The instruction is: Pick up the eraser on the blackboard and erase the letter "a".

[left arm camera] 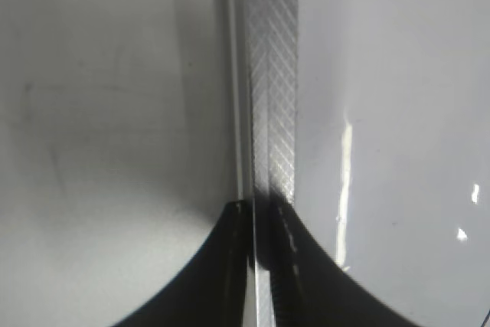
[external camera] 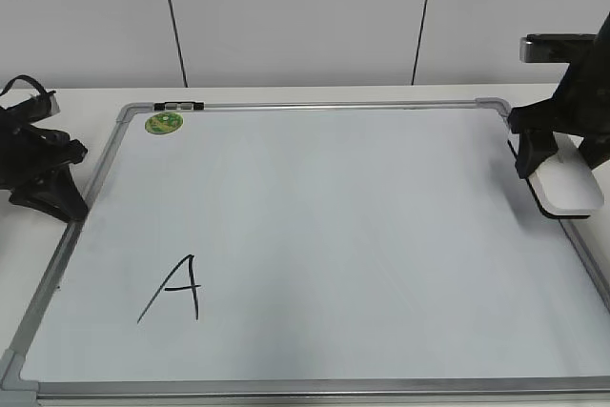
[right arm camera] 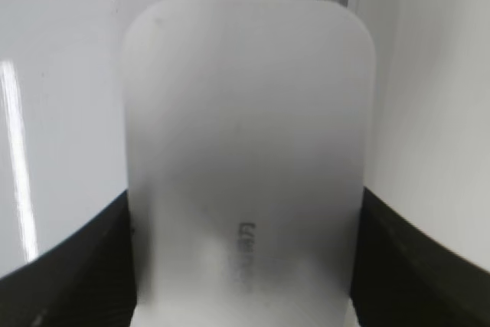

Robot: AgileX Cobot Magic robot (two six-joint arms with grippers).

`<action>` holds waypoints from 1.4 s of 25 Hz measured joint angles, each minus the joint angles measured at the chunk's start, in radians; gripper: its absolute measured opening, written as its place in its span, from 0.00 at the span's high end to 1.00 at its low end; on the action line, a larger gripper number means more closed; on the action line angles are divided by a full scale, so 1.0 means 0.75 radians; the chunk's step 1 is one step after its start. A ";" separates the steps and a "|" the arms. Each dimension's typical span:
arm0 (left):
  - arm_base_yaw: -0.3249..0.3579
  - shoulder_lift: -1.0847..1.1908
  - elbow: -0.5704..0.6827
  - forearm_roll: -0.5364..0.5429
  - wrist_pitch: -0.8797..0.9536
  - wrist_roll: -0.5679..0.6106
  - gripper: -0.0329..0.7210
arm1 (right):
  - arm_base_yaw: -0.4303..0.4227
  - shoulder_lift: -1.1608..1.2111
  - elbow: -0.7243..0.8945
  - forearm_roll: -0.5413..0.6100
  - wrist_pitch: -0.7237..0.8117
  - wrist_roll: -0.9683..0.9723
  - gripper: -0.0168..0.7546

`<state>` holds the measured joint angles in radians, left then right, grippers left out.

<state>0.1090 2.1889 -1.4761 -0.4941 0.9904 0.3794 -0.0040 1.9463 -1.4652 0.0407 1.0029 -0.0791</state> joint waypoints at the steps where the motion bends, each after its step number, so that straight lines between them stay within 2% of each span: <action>1: 0.000 0.000 0.000 0.000 0.000 0.000 0.90 | 0.000 0.000 0.000 0.003 -0.013 0.001 0.28; 23: 0.000 0.000 0.000 0.000 0.000 0.000 0.90 | -0.003 0.221 -0.077 -0.021 -0.098 0.088 0.28; 29: 0.000 0.000 0.000 0.000 0.000 0.000 0.90 | -0.003 0.221 -0.080 -0.039 -0.109 0.106 0.19; 35: 0.000 0.000 0.000 0.000 -0.002 0.000 0.89 | -0.003 0.221 -0.159 -0.054 -0.049 0.106 0.17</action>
<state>0.1090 2.1889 -1.4761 -0.4941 0.9886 0.3794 -0.0063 2.1121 -1.5846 0.0000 0.9661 0.0000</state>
